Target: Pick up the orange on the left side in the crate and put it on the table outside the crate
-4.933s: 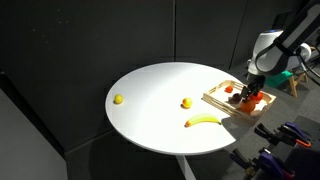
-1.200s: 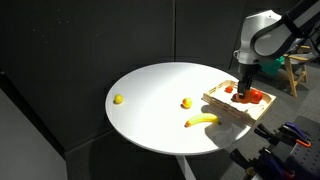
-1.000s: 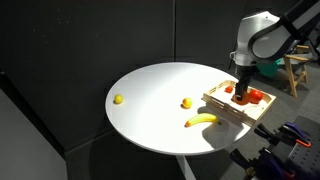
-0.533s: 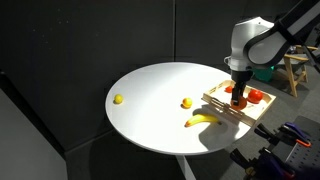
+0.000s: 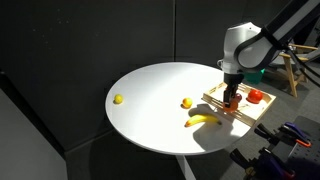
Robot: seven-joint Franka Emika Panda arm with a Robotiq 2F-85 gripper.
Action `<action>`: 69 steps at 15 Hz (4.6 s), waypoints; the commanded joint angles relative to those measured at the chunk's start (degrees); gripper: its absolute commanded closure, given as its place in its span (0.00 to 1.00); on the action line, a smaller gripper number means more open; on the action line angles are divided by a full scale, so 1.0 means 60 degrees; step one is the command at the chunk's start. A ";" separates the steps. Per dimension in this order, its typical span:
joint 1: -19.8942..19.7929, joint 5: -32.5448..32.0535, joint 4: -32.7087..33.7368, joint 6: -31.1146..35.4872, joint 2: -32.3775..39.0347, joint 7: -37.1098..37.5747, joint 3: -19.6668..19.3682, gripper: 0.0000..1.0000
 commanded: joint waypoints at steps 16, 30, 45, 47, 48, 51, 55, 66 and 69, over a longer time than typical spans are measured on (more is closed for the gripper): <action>0.0043 0.0597 0.0747 0.0893 0.0542 -0.0013 0.0211 0.25; 0.0058 0.0536 0.0800 0.0804 0.0409 0.0054 0.0187 0.50; 0.0619 0.0481 0.1732 -0.0154 0.0736 -0.0047 0.0525 0.50; 0.0661 0.0464 0.1822 -0.0328 0.0851 -0.0142 0.0574 0.50; 0.0666 0.0443 0.1865 -0.0375 0.0912 -0.0161 0.0584 0.50; 0.0653 0.0329 0.1994 -0.0370 0.1116 -0.0122 0.0546 0.50; 0.0653 0.0135 0.2176 -0.0207 0.1357 -0.0003 0.0457 0.50; 0.0456 0.0343 0.2412 0.0319 0.1766 -0.0204 0.0438 0.50; 0.0393 0.0391 0.2403 0.0514 0.1826 -0.0248 0.0447 0.50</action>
